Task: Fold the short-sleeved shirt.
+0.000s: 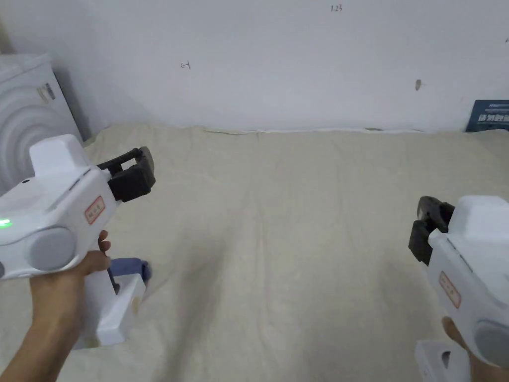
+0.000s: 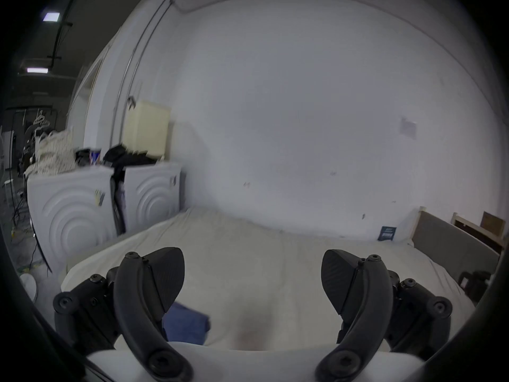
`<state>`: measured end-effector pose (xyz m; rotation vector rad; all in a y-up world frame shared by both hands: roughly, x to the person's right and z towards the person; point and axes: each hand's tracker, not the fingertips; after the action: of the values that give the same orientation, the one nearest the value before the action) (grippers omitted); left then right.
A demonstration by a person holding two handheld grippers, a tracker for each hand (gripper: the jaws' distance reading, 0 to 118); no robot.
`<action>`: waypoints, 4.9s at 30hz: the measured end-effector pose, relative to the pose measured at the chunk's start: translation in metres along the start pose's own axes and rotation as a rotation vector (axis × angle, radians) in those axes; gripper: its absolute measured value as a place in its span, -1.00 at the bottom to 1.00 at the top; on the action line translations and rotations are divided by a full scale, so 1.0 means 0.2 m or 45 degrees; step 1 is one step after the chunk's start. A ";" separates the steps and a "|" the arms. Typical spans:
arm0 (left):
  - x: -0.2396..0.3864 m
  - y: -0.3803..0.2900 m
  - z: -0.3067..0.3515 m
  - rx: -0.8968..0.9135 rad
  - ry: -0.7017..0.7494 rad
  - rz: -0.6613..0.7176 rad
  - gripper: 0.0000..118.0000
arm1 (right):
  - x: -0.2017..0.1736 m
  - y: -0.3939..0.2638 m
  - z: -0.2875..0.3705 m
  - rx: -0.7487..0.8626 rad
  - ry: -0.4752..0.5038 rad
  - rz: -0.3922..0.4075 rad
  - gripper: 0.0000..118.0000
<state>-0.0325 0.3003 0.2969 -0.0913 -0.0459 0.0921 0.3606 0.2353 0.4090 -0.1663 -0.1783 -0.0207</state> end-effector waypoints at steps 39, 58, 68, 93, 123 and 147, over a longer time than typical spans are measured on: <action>0.78 -0.40 0.22 0.149 -0.222 -0.259 -1.00 | 0.44 0.12 0.34 0.169 -0.198 0.060 -0.97; 0.79 -0.42 0.20 0.126 -0.242 -0.258 -1.00 | 0.43 0.12 0.33 0.167 -0.204 0.067 -0.97; 0.78 -0.43 0.19 0.113 -0.247 -0.271 -1.00 | 0.43 0.11 0.33 0.164 -0.208 0.069 -0.97; 0.76 -0.42 0.19 0.152 -0.278 -0.209 1.00 | 0.40 0.09 0.31 0.155 -0.235 0.073 0.88; 0.79 -0.42 0.23 0.212 -0.236 -0.273 1.00 | 0.36 0.09 0.30 0.195 -0.230 0.094 1.00; 0.77 -0.42 0.24 0.200 -0.231 -0.261 1.00 | 0.36 0.09 0.32 0.205 -0.228 0.096 1.00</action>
<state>0.1263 0.2354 0.3594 0.0789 -0.2285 -0.1012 0.4205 0.2636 0.4814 -0.0140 -0.3507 0.0837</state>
